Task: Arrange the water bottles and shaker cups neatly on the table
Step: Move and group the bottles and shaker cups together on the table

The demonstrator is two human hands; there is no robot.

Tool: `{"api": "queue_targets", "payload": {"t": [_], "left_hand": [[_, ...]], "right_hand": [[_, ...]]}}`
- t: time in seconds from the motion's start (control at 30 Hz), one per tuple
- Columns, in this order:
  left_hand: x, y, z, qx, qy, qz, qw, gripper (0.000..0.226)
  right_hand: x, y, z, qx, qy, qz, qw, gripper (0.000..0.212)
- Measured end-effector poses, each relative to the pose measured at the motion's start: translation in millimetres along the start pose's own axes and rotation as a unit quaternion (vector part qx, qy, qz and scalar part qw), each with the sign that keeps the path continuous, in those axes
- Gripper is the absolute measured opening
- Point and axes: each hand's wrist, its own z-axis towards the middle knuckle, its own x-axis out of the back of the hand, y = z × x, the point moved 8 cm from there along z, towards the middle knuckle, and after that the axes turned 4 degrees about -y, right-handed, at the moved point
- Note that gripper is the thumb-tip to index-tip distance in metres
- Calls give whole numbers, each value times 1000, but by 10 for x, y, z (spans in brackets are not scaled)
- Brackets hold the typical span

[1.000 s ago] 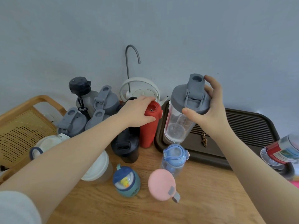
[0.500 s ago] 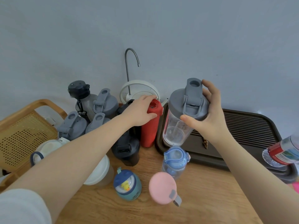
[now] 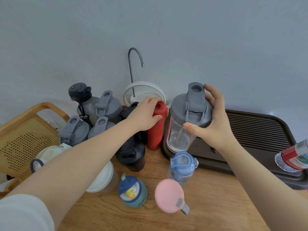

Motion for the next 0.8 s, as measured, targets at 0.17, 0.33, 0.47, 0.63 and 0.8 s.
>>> {"api": "queue_targets", "payload": {"t": [0.17, 0.33, 0.47, 0.63, 0.8], "left_hand": [[-3, -42, 68, 12, 6, -8, 1000, 56], [38, -54, 32, 8, -14, -9, 1000, 63], [10, -42, -7, -3, -59, 88, 994, 69], [100, -81, -183, -45, -99, 131, 985, 86], [338, -301, -417, -119, -86, 164, 975, 82]], "right_hand": [[-89, -26, 4, 5, -15, -7, 1000, 97], [-245, -90, 4, 4, -45, -10, 999, 95], [-421, -143, -29, 11, -65, -47, 997, 94], [-772, 60, -155, -97, -139, -90, 981, 113], [-1065, 292, -307, -187, -198, -157, 949, 115]]}}
